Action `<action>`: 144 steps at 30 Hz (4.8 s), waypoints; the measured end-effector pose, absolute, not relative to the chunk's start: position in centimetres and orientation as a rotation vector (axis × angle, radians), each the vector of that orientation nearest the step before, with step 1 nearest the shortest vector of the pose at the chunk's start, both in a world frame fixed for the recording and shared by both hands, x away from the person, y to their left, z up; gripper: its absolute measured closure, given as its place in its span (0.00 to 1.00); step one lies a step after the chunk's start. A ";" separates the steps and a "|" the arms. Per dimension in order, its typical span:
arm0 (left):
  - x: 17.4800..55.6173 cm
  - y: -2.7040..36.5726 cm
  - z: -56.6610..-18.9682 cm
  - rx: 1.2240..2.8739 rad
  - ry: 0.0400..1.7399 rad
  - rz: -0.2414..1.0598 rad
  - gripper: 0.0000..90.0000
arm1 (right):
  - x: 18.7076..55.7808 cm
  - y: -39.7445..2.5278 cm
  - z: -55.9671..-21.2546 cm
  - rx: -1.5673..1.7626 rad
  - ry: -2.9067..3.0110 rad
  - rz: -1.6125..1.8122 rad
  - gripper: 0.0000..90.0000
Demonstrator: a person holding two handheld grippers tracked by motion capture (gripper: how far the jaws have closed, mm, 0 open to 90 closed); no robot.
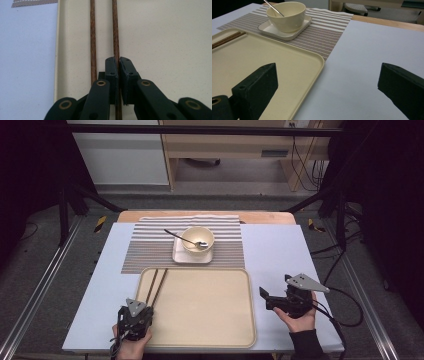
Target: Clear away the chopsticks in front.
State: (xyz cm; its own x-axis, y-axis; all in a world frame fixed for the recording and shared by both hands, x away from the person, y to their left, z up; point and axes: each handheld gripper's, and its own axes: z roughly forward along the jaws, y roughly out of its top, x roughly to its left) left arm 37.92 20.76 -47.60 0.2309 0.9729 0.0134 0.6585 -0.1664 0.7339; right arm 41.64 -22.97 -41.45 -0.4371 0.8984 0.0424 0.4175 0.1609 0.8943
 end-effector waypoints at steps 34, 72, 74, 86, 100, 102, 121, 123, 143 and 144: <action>44.2 20.7 -42.1 2.059 1.038 0.551 0.99 | 41.6 -23.0 -41.4 1.248 1.931 1.236 0.03; 45.9 22.8 -46.8 2.190 1.087 0.531 1.00 | 41.7 -22.6 -41.9 1.237 1.958 1.194 0.03; 46.0 23.0 -46.8 2.185 1.097 0.535 1.00 | 41.7 -22.6 -41.9 1.235 1.959 1.194 0.03; 46.2 23.5 -46.9 2.176 1.140 0.548 1.00 | 41.7 -22.6 -41.9 1.233 1.962 1.193 0.03; 46.1 23.4 -46.9 2.173 1.122 0.551 0.99 | 41.7 -22.6 -41.9 1.232 1.963 1.191 0.03; 46.1 23.4 -46.9 2.172 1.121 0.551 0.99 | 41.7 -22.6 -41.8 1.233 1.961 1.195 0.03; 45.6 23.2 -45.1 2.089 1.056 0.574 0.82 | 41.6 -22.9 -41.6 1.235 1.946 1.213 0.03; 45.5 23.2 -44.6 2.062 1.053 0.578 0.75 | 41.6 -22.9 -41.6 1.234 1.945 1.212 0.03; 46.2 23.5 -40.6 1.878 1.030 0.629 0.30 | 41.5 -23.4 -41.2 1.250 1.908 1.219 0.02; 46.2 23.5 -40.4 1.872 1.030 0.627 0.30 | 41.5 -23.4 -41.2 1.250 1.908 1.217 0.02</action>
